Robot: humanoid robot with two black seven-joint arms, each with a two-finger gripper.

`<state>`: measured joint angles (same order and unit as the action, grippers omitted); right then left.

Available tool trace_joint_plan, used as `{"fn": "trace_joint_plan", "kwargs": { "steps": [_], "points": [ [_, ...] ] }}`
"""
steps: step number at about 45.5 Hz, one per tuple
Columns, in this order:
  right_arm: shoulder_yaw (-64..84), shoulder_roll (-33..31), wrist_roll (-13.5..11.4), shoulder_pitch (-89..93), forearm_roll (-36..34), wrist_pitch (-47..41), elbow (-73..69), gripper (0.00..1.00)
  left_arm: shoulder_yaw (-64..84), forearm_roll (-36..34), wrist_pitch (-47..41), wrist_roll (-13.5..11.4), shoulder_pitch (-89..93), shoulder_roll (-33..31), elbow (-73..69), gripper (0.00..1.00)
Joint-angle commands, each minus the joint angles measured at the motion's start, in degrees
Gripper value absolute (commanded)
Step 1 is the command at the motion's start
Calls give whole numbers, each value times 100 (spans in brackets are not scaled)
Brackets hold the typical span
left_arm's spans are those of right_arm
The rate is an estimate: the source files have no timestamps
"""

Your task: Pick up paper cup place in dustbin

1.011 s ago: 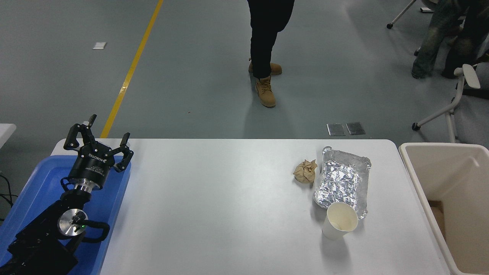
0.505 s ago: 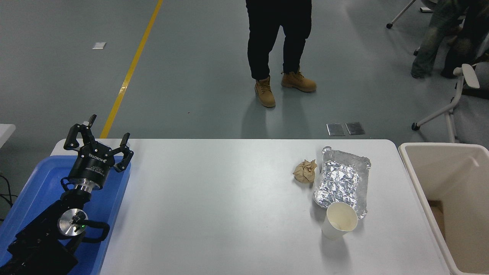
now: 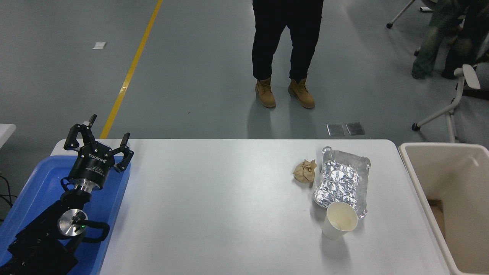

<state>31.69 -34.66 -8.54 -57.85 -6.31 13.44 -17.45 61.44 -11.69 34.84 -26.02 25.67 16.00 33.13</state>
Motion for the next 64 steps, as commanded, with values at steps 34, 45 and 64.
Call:
{"fn": "trace_joint_plan", "kwargs": {
  "steps": [34, 45, 64],
  "points": [
    [2174, -1201, 669, -4576, 2134, -2267, -6156, 100, 0, 0, 5, 9, 0, 0, 0, 98],
    [3150, -1114, 661, -5745, 2003, -3435, -6613, 100, 0, 0, 5, 9, 0, 0, 0, 98],
    [4135, -516, 669, -7415, 992, -5431, -6684, 100, 0, 0, 5, 9, 0, 0, 0, 98]
  ]
}}
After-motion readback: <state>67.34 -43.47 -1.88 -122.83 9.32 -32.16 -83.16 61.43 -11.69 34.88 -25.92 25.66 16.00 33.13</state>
